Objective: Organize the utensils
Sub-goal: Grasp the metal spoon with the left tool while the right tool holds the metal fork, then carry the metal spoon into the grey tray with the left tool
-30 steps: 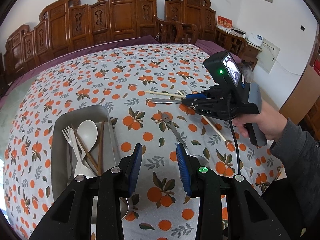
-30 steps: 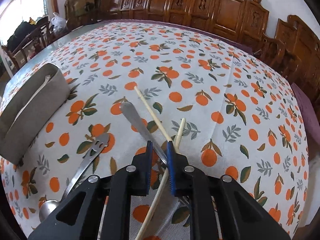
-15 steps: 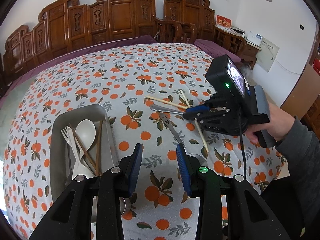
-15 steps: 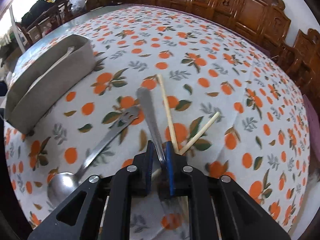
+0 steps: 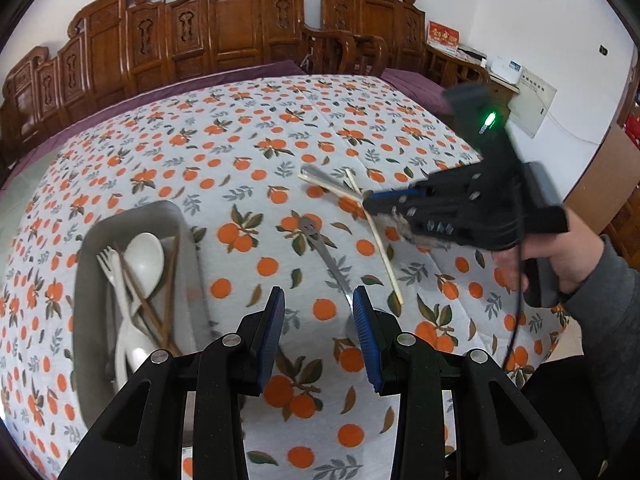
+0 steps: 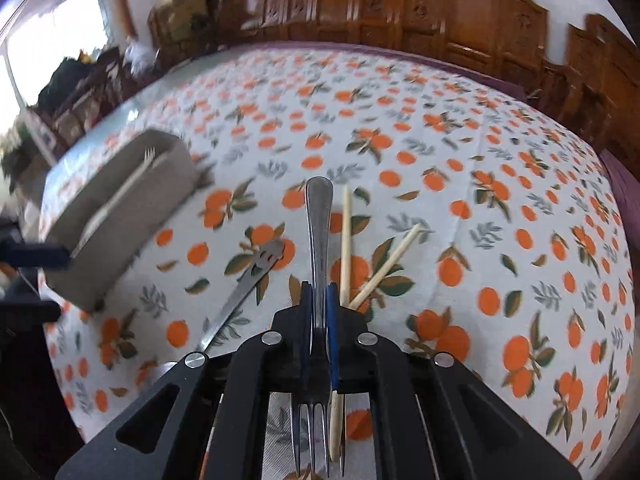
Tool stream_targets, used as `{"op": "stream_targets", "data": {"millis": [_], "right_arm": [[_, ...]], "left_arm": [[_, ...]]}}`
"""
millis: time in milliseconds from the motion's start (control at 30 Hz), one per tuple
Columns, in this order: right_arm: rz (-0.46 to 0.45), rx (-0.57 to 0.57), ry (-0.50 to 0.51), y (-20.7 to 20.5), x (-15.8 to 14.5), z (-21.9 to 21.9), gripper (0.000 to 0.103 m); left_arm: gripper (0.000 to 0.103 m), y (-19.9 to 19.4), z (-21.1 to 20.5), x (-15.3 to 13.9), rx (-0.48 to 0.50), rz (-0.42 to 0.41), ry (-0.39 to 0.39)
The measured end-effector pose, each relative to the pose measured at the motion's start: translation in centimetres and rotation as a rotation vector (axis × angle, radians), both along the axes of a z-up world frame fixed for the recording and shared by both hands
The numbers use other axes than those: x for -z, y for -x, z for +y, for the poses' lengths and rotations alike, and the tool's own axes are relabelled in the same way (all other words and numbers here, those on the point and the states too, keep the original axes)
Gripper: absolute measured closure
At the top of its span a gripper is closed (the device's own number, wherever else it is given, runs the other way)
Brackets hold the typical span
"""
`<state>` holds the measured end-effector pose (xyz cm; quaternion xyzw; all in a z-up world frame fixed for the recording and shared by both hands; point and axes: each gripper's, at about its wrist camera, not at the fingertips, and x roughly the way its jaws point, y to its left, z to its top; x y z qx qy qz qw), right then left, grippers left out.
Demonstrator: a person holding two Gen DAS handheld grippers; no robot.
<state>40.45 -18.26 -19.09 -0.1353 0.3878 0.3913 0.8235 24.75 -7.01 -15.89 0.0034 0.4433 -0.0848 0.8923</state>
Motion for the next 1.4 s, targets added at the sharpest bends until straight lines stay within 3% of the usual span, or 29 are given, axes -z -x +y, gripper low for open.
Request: {"op": "stream_targets", "data": {"millis": [433,600,833,967,1033,1167,1400], "right_arm": [[-0.002,0.064,-0.05,1.3,-1.0,-1.7,0.095],[-0.004,0.081,-0.056,1.3,-0.9,-2.3,0.095],[0.013,0.105,-0.063,0.7,-0.5,-3.0,0.095],[0.014,0.108,-0.062,0.6,-0.3,-3.1,0.094],[0.015,0.111,-0.061,0.6,-0.3,-3.0,0.094],[0.017,0.113,-0.059,0.8,-0.3,-2.6,0.094],[0.018,0.105,-0.069,1.6,-0.8,-1.0,0.094]], "left_arm": [[0.07,-0.6,-4.8,4.2,0.055,0.078,-0.03],[0.07,-2.4,-5.0,4.8,0.019,0.083,-0.05],[0.07,-5.3,-4.4,6.6,-0.03,0.153,-0.041],[0.081,-6.0,-4.6,7.0,-0.039,0.157,-0.074],[0.093,-6.1,-4.3,7.1,-0.047,0.165,-0.076],[0.098,-6.0,-3.4,7.1,-0.045,0.187,-0.053],[0.098,-3.8,-1.0,5.7,-0.058,0.171,-0.02]]}}
